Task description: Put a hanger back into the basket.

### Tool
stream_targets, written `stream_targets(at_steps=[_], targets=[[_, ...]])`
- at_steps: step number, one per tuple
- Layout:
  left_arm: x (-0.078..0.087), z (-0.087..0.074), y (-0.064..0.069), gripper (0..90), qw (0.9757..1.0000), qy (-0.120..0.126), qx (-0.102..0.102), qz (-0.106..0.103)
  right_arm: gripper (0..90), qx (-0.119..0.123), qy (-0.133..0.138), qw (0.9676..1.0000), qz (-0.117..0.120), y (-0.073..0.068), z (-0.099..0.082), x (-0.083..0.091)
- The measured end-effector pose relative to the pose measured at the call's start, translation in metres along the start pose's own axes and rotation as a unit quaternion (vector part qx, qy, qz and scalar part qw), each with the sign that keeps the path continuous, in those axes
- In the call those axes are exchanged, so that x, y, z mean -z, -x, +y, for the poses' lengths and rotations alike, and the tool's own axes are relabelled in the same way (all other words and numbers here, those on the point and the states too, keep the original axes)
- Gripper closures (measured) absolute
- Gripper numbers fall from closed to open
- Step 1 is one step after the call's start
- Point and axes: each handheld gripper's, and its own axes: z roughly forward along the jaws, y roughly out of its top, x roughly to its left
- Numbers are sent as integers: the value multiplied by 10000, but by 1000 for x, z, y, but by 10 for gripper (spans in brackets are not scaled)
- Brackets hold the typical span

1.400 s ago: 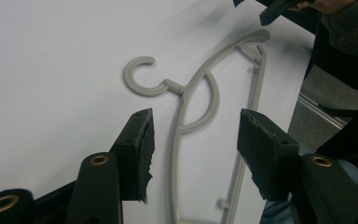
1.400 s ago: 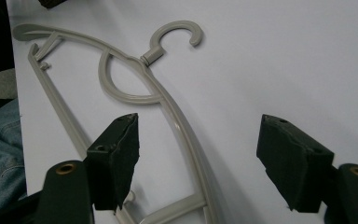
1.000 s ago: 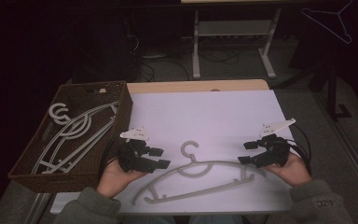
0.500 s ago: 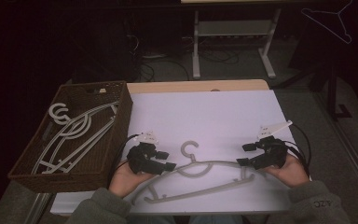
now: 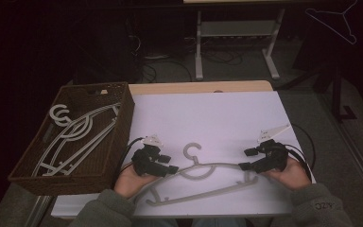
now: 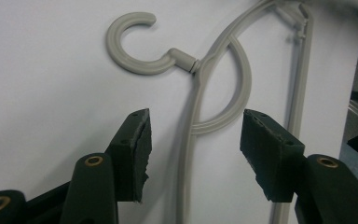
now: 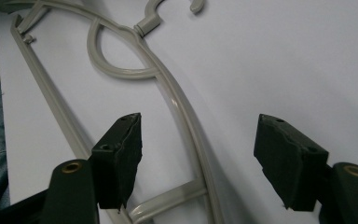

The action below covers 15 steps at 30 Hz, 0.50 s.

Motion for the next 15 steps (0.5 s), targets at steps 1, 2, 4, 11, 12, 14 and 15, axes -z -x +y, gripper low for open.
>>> stream_targets(at_steps=[1, 2, 4, 11, 12, 14, 15], targets=[[0, 0, -1, 427, 10000, -4, 2, -13, 324, -3, -14, 10000, -2, 1, 0, -2], [-1, 0, -1, 427, 10000, 5, 28, 9, 324, -3, -14, 10000, -2, 1, 0, -2], [-2, -1, -3, 427, 10000, -16, 55, 13, 329, 20, -36, 10000, -7, 3, 0, -3], [-10, -3, -10, 445, 9998, -143, 131, 33, 368, 9, -84, 10000, -12, 6, 2, -9], [-12, -3, -10, 448, 9997, -183, 166, -10, 376, 23, -102, 9999, -12, 7, 2, -10], [-14, -4, -10, 468, 9995, -248, 162, -61, 413, 112, -169, 9998, 54, 5, 3, -14], [-15, -5, -9, 468, 9993, -340, 134, -57, 413, 112, -169, 9998, 54, 5, 3, -14]])
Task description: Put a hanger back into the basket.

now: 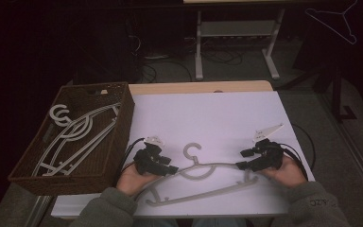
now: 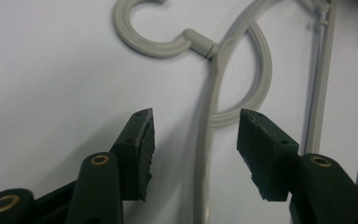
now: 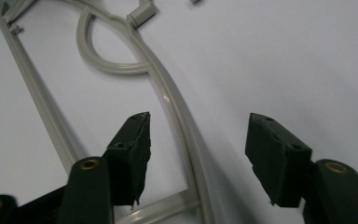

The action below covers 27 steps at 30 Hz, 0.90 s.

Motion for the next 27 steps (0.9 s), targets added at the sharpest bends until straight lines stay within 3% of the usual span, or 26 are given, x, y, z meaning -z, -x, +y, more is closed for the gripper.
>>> stream_targets(at_steps=[2, 11, 21, 27], targets=[[-3, -3, 1, 504, 9998, -169, -75, -54, 473, 122, -163, 9998, -21, -2, 0, -5], [-9, -6, 4, 616, 9987, -456, -214, -72, 640, 303, -546, 9980, -135, -8, 0, -15], [-7, -6, 9, 661, 9966, -663, -438, 213, 745, 582, -615, 9957, -372, -13, 0, -16], [-7, -4, 6, 780, 9956, -741, -490, 297, 776, 695, -638, 9947, -416, -13, 1, -17]])
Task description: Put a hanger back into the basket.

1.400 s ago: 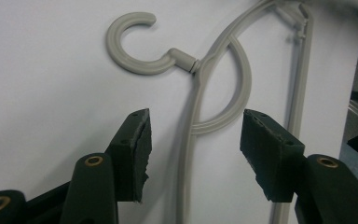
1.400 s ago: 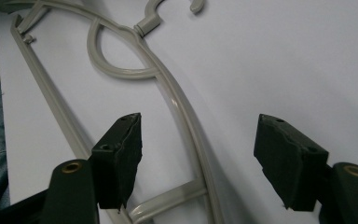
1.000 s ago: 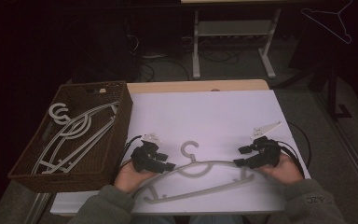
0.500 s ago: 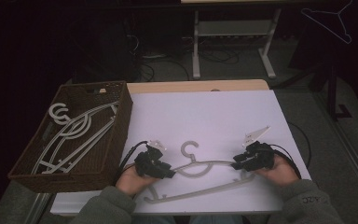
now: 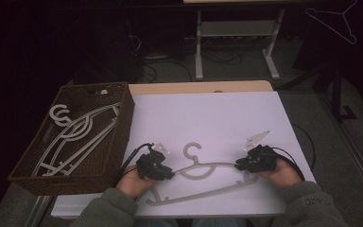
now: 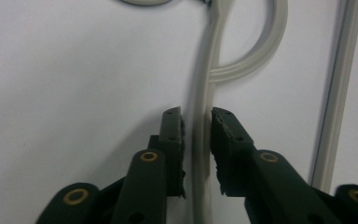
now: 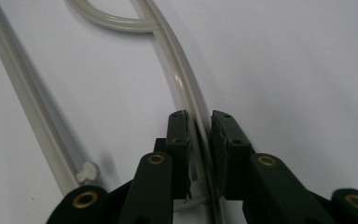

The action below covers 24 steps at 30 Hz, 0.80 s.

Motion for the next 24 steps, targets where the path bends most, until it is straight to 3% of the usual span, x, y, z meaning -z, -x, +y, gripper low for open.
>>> stream_targets(at_steps=[4, 8, 16, 20, 24], targets=[[0, 0, -2, 807, 10000, 4, 36, -88, 794, 1, 35, 9998, 215, 3, -1, 1], [1, -1, -6, 811, 9994, 4, 148, -327, 798, 16, 40, 9996, 290, 4, -2, 2], [12, -3, -11, 821, 9962, 308, 342, -741, 799, -42, 174, 9989, 441, 6, -3, 7], [18, -3, -11, 819, 9960, 414, 299, -728, 812, 100, 256, 9979, 580, 5, -4, 10], [16, -3, -14, 801, 9964, 321, 306, -723, 820, 323, 245, 9971, 640, 2, -4, 9]])
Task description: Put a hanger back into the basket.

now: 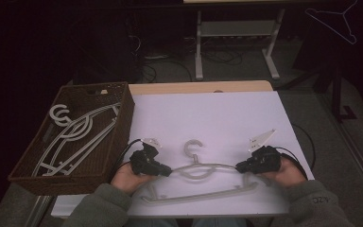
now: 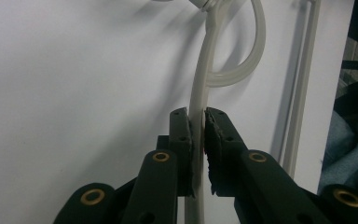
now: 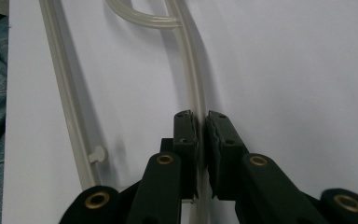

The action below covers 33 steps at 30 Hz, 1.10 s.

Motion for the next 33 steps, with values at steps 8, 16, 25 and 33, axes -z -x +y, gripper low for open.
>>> stream_targets(at_steps=[8, 16, 25, 33], targets=[[-3, 1, -3, 690, 9999, -140, 89, 24, 822, -28, 118, 9999, 96, 1, 0, 3], [-10, 1, -7, 618, 9992, -371, 142, 54, 822, -42, 291, 9995, 101, 0, -1, 8], [-15, 2, -5, 796, 9985, -534, 1, -137, 822, -6, 413, 9991, 101, -1, 0, 11], [-7, 3, -2, 823, 9983, -301, 95, -497, 802, -219, 528, 9983, 74, 2, -3, 15]])
